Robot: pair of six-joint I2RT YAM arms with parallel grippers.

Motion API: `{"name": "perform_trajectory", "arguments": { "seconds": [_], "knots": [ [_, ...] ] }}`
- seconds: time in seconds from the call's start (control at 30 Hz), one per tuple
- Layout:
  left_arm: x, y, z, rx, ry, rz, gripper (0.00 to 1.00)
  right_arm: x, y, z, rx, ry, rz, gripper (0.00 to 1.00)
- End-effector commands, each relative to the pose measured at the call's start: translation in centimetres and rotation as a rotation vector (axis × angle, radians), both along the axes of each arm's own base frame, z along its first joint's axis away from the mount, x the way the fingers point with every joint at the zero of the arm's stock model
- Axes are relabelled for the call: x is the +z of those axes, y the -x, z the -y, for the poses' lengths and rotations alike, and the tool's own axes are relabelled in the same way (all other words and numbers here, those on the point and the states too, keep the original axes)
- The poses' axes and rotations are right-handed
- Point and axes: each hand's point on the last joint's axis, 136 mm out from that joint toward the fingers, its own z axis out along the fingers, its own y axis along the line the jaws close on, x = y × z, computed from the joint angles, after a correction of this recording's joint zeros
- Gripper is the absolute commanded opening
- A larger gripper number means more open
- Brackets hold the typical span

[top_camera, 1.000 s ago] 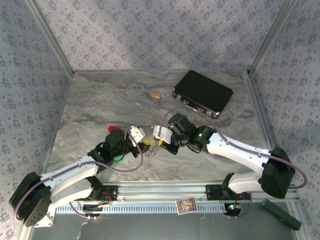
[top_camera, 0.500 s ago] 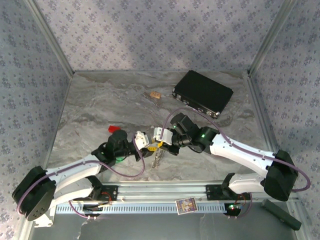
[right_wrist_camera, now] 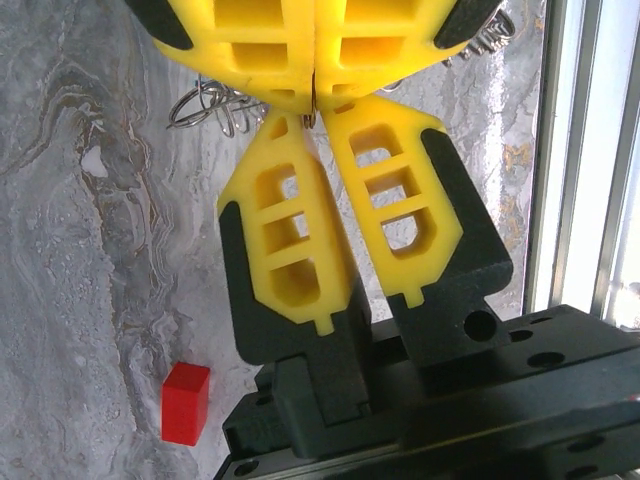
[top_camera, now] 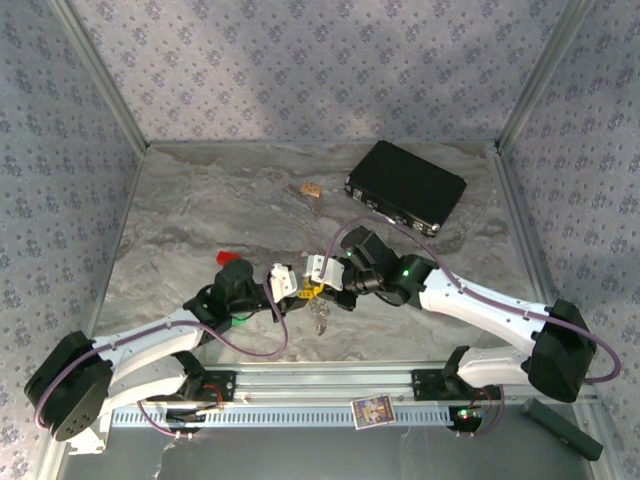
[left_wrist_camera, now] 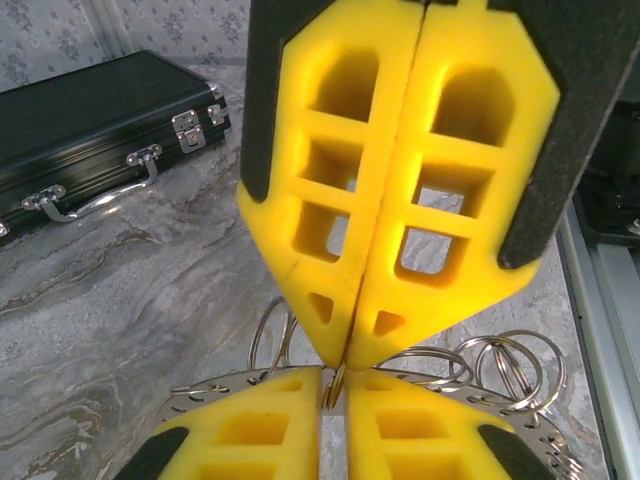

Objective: Put the keys on the keyring

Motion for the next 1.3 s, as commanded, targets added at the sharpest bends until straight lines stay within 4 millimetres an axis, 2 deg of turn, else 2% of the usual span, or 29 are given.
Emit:
{"name": "perform_trajectory", "arguments": {
  "seconds": [0.0,0.07,0.1,0.13,0.17,0.27,0.37,0.53,0.67,0.87,1.03,1.27],
  "knots": [
    [0.8,0.4,0.5,-0.036,0.027,0.017,0.05,1.3,0.8,-0.5,0.038,-0.059,0.005,0.0],
    [0.9,0.3,0.5,-0.032,0.031,0.024,0.0,1.0,0.7,-0.3,0.027,-0.05,-0.003,0.0],
    [0.9,0.2,0.4,-0.022,0.029,0.028,0.0,0.8,0.5,0.1,0.003,-0.044,-0.009,0.08],
    [0.9,0.0,0.3,-0.008,0.028,0.033,0.0,0.8,0.2,0.5,-0.023,-0.043,-0.011,0.23],
    [0.9,-0.1,0.2,0.001,0.026,0.039,0.0,0.8,-0.2,1.1,-0.058,-0.047,-0.003,0.31],
    [1.0,-0.2,0.1,0.026,0.001,0.072,0.0,0.6,-0.7,3.0,-0.121,-0.055,0.047,0.37],
    [0.8,-0.1,0.2,0.028,-0.031,0.103,0.0,-0.7,0.2,4.0,-0.082,-0.029,0.133,0.37],
    [0.9,0.2,0.5,0.012,-0.031,0.129,0.0,-1.5,1.9,3.1,0.023,-0.034,0.164,0.31],
    [0.9,0.7,0.7,-0.017,-0.027,0.148,0.0,-2.1,1.0,2.7,-0.01,-0.012,0.177,0.24],
    [0.8,1.3,0.7,-0.05,-0.017,0.162,0.0,-1.8,0.5,2.4,-0.028,-0.062,0.186,0.23],
    [0.9,1.5,0.8,-0.064,-0.011,0.17,0.0,-1.5,0.9,2.0,-0.007,-0.09,0.178,0.25],
    [0.9,1.7,0.9,-0.075,-0.009,0.172,0.0,-1.7,1.1,1.8,0.014,-0.096,0.169,0.19]
  ]
}}
